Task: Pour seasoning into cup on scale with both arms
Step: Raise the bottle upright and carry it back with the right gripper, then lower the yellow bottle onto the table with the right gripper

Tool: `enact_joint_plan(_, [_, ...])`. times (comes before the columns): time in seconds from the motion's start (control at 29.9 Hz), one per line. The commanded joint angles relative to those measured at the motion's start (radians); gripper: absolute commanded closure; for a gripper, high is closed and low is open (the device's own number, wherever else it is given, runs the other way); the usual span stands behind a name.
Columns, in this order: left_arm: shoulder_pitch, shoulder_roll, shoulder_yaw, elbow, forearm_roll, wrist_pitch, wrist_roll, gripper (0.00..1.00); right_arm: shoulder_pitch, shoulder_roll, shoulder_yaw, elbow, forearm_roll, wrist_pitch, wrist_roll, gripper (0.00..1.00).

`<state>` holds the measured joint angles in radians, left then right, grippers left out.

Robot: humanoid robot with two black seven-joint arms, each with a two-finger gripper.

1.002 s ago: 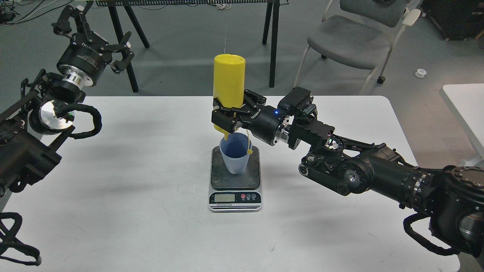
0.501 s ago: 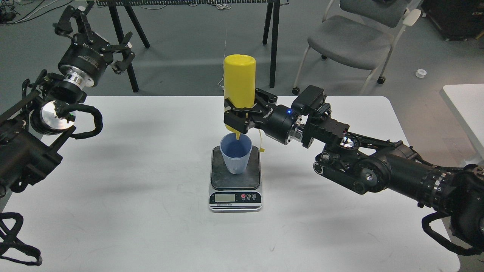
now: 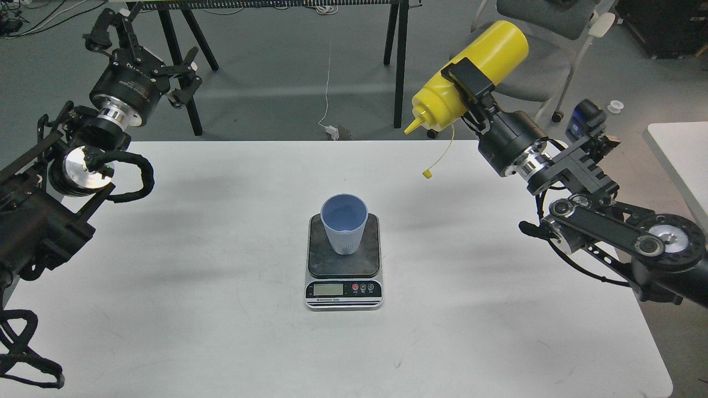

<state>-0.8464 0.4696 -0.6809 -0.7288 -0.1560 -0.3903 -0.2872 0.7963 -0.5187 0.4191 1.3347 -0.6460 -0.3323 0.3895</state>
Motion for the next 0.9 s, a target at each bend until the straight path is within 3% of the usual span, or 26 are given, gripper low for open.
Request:
enact_joint_plan(0.0, [0.003,-0.002,-0.002,0.0,-0.004,-0.001,-0.001,0.01,-0.148,0.011,0.166,0.029,0.184,0.015,-0.001,0.65])
enact_joint_plan(0.1, [0.004,0.0,-0.011,0.0,-0.004,-0.004,0.002,0.01,-0.239,0.045,0.269,0.023,0.273,0.111,-0.008,0.65])
enact_joint_plan(0.27, [0.006,-0.003,-0.039,0.0,-0.004,-0.005,0.003,0.01,-0.388,0.066,0.423,-0.024,0.595,0.378,-0.015,0.65])
enact_joint_plan(0.47, [0.007,-0.016,-0.04,0.0,-0.004,-0.004,0.0,0.01,-0.457,0.14,0.432,-0.182,0.9,0.651,-0.023,0.64])
enact_joint_plan(0.6, [0.02,-0.013,-0.04,0.0,-0.004,-0.002,0.0,0.01,-0.489,0.202,0.429,-0.252,0.95,0.809,-0.066,0.64])
enact_joint_plan(0.87, [0.049,-0.006,-0.042,0.0,-0.004,-0.002,-0.004,0.01,-0.589,0.305,0.46,-0.259,0.968,0.821,-0.078,0.64])
